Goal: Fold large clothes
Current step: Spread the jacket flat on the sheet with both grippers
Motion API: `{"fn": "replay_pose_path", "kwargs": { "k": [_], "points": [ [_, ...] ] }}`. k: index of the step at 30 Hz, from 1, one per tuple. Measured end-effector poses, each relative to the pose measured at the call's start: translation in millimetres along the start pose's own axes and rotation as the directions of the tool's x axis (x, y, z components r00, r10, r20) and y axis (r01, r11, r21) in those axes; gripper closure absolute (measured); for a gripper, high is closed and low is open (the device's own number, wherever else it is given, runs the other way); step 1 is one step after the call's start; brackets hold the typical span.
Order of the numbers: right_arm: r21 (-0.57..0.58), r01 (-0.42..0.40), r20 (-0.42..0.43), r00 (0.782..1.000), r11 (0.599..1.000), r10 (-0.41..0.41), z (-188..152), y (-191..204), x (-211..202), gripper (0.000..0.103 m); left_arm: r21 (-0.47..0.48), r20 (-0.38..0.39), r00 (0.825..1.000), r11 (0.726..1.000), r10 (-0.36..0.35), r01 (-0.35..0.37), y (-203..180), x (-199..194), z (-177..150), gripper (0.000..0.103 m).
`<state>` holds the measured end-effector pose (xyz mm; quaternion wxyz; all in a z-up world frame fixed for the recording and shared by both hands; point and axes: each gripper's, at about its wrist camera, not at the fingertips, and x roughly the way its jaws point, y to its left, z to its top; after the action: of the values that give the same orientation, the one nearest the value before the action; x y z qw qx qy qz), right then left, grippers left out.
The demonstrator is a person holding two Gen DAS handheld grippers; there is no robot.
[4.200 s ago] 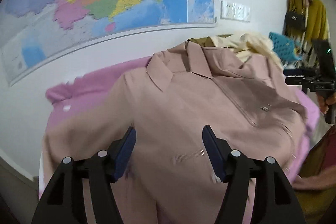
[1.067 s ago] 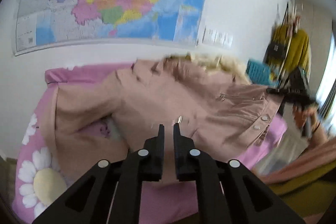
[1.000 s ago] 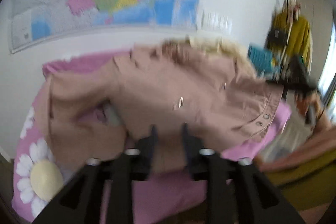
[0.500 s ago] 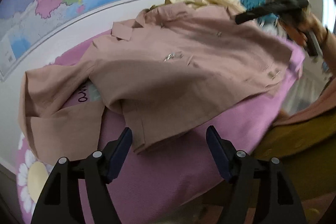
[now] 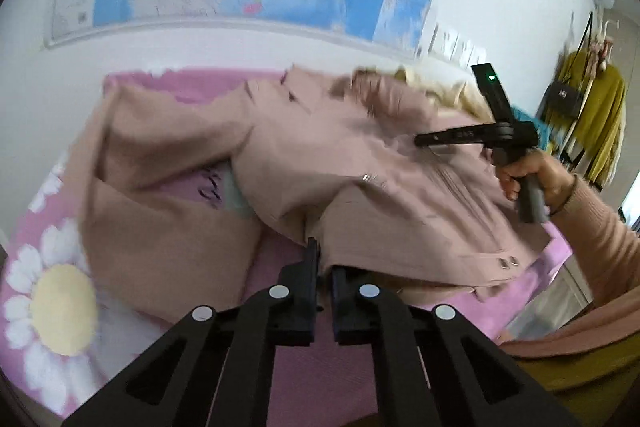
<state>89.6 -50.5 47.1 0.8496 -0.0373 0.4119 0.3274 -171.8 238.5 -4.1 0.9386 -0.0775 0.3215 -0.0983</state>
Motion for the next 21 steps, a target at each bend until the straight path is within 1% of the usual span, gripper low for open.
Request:
{"fn": "replay_pose_path", "kwargs": {
  "k": [1,2,3,5,6,7,8,9,10,11,12,13,15,16,17,18,19,20,21],
  "points": [
    [0.006,-0.007,0.022,1.000,1.000,0.007,10.1,-1.2,-0.3,0.098,0.016,0.017,1.000,1.000,0.018,-0.018,-1.4,-7.2,2.2,0.099],
    [0.007,-0.009,0.039,0.999,1.000,0.008,20.7,-2.9,1.9,0.098,0.026,0.017,0.999,0.999,0.036,-0.037,-2.7,-8.8,3.2,0.099],
    [0.012,0.006,0.046,0.999,1.000,-0.006,28.7,-5.9,8.5,0.098,0.035,0.006,0.999,0.998,0.051,-0.051,-3.2,-5.9,2.9,0.099],
    [0.031,0.001,0.026,1.000,1.000,-0.002,36.0,-13.1,27.8,0.098,0.040,-0.027,0.996,0.996,0.079,-0.078,-2.5,6.4,-0.9,0.099],
    [0.035,0.009,0.019,1.000,0.999,-0.009,35.0,-14.4,35.0,0.098,0.042,-0.060,0.993,0.994,0.104,-0.101,-1.6,18.1,-5.1,0.099],
    [0.058,0.006,-0.010,1.000,0.998,-0.005,34.3,-18.4,47.5,0.097,0.038,-0.082,0.991,0.994,0.108,-0.106,-1.0,25.1,-8.9,0.098],
    [0.092,-0.024,-0.046,0.999,0.996,0.028,31.1,-22.4,56.2,0.097,0.029,-0.113,0.988,0.994,0.107,-0.104,1.4,34.0,-14.4,0.097],
    [0.126,-0.053,-0.047,0.997,0.991,0.060,25.1,-24.9,55.7,0.096,0.021,-0.132,0.985,0.994,0.108,-0.106,4.4,39.1,-18.0,0.096],
    [0.126,-0.071,-0.046,0.996,0.989,0.078,22.6,-26.3,53.1,0.093,0.013,-0.153,0.982,0.993,0.115,-0.114,8.0,44.4,-23.6,0.094],
    [0.106,-0.075,-0.053,0.995,0.992,0.081,18.9,-23.5,49.7,0.087,0.009,-0.161,0.979,0.992,0.123,-0.123,10.7,47.8,-26.4,0.089],
    [0.084,-0.057,-0.066,0.996,0.995,0.063,13.6,-20.4,43.8,0.082,0.001,-0.164,0.978,0.992,0.128,-0.130,14.6,49.5,-28.9,0.085],
    [0.059,-0.037,-0.073,0.996,0.998,0.042,8.5,-18.7,33.6,0.073,-0.003,-0.164,0.978,0.991,0.133,-0.135,16.3,50.0,-29.5,0.077],
    [0.019,-0.035,-0.032,0.999,0.999,0.036,-0.8,-20.4,0.0,0.062,0.003,-0.154,0.979,0.991,0.130,-0.131,17.6,49.0,-28.4,0.077],
    [0.016,-0.032,-0.010,0.999,0.999,0.033,-3.2,-22.7,-13.9,0.054,0.004,-0.150,0.980,0.992,0.128,-0.129,18.6,48.7,-27.2,0.076],
    [0.013,-0.039,0.026,0.999,0.999,0.038,-9.9,-26.5,-35.7,0.050,0.010,-0.146,0.980,0.991,0.134,-0.134,17.7,48.6,-26.1,0.071],
    [0.010,-0.045,0.054,0.998,0.999,0.044,-15.0,-29.0,-51.1,0.046,0.019,-0.136,0.980,0.990,0.143,-0.142,15.7,48.1,-24.9,0.065],
    [0.021,-0.046,0.093,0.995,0.999,0.044,-26.6,-35.9,-73.8,0.037,0.026,-0.124,0.981,0.989,0.148,-0.146,17.1,48.8,-23.3,0.049],
    [0.060,-0.044,0.126,0.991,0.997,0.036,-41.4,-45.8,-94.5,0.032,0.033,-0.108,0.981,0.987,0.161,-0.158,15.2,49.4,-22.1,0.035],
    [0.101,-0.058,0.139,0.989,0.993,0.044,-58.4,-56.1,-110.0,0.032,0.038,-0.100,0.982,0.987,0.158,-0.155,13.1,51.4,-21.3,0.034]
  ]
}}
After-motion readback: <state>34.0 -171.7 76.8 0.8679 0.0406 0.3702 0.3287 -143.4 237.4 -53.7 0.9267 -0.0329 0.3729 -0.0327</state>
